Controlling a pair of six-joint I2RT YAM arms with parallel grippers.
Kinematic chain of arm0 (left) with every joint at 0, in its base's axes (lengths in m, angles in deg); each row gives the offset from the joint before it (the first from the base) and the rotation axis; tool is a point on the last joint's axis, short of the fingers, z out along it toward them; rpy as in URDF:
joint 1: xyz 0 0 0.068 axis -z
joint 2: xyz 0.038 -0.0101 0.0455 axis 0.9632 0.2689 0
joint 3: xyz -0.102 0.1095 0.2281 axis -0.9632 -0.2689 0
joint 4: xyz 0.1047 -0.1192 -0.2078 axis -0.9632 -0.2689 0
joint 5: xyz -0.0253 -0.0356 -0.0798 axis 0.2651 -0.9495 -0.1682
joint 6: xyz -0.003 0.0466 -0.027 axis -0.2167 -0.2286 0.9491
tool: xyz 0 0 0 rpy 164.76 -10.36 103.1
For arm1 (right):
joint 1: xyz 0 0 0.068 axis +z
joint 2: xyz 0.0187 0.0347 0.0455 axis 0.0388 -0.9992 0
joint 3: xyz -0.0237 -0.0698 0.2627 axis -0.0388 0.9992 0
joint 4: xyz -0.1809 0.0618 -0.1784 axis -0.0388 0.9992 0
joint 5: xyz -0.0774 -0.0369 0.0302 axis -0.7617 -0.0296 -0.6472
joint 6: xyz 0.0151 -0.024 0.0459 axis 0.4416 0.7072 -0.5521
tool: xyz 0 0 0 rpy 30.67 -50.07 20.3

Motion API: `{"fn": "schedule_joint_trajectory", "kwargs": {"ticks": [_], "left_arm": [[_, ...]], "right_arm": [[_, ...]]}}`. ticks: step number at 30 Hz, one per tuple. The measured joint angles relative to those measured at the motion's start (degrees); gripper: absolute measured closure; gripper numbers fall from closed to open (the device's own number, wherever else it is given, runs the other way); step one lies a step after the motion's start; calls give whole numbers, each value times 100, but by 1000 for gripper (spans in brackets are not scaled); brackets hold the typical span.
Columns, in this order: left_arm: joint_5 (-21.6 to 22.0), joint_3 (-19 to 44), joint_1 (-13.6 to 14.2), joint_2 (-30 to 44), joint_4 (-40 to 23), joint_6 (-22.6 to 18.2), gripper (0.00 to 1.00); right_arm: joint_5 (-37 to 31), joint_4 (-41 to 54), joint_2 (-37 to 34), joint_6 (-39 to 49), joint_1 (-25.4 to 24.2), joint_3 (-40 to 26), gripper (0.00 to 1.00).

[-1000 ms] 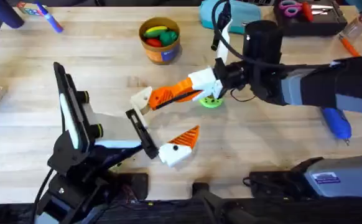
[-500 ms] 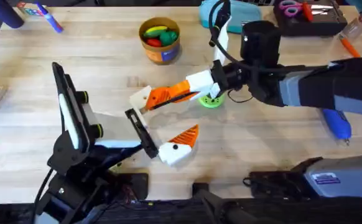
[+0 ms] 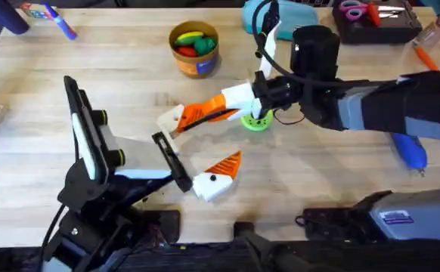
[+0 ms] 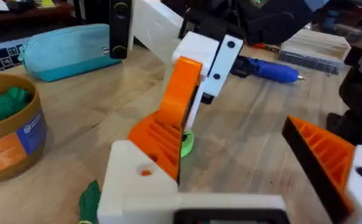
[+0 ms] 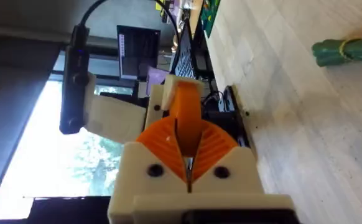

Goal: Pick up the gripper from the table and insert it into the empty holder that is missing its gripper. Then pick up a screw, insert it into the mounting hole, and use the screwdriver to tighten it. Finally, clean up the table by picking up the vegetable and placing it into the bucket.

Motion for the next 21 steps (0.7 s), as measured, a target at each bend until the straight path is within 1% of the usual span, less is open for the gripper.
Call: {"fn": "schedule_joint_trajectory", "kwargs": {"ticks": [6, 11, 21], "left_arm": [[33, 0, 0, 0, 0, 43, 8], [139, 0, -33, 0, -4, 116, 8], [217, 0, -63, 0, -7, 157, 8]], "right_arm": [[-119, -19, 0, -102, 63, 0, 991], [-414, -74, 0, -104, 331, -2, 991], [-696, -97, 2, -126, 410, -17, 990]]}}
